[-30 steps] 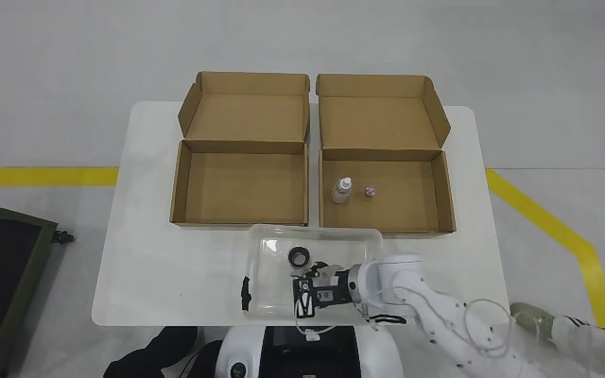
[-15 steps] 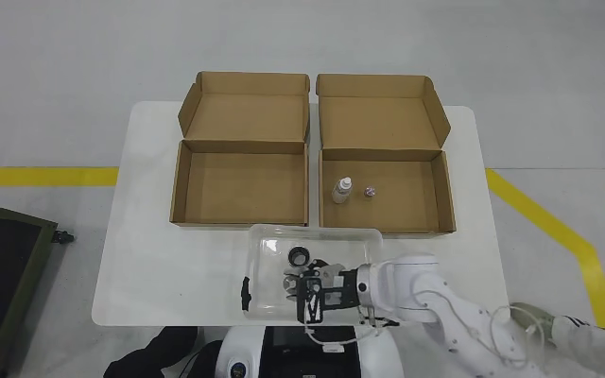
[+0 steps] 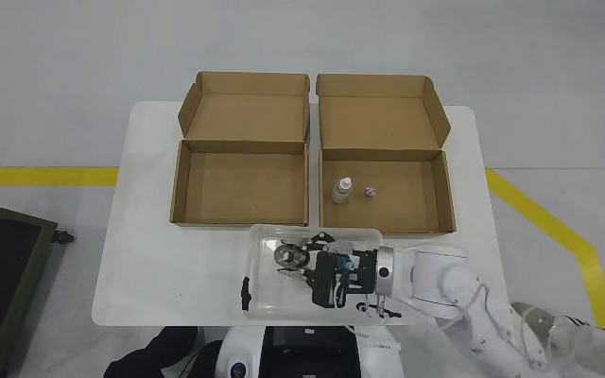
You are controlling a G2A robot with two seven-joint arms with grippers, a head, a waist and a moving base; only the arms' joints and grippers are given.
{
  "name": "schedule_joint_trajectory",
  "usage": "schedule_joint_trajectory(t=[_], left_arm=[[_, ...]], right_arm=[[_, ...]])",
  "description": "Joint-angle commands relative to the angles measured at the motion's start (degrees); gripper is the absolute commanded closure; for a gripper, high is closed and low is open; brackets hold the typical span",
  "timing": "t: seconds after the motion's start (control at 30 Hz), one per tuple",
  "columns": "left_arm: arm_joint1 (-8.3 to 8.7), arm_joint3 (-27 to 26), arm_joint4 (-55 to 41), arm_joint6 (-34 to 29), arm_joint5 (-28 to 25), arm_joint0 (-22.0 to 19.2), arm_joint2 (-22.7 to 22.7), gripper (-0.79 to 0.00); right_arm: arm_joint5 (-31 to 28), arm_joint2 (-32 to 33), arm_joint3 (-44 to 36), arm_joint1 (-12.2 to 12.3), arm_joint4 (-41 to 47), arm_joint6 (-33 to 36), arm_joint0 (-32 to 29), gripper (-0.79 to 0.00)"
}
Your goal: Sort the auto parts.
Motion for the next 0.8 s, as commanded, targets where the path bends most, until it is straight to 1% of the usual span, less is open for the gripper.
schedule_joint_trajectory(t=[0.0,0.37,0.77], left_arm=[[0.0,0.0,0.0,0.0,0.0,0.0,0.0,-0.785],[0.0,0.0,0.0,0.0,0.0,0.0,0.0,-0.785],[0.0,0.0,0.0,0.0,0.0,0.0,0.0,-0.785]], right_arm=[[0.65,0.82,-0.37,-0.07,1.11,-0.93,0.58,0.0],[2.96,6.21,-2.65,-0.32,6.66,-5.39,4.02,0.0],[4.0,12.58,-5.81,-0.14,9.25,-9.55,3.85,0.0]])
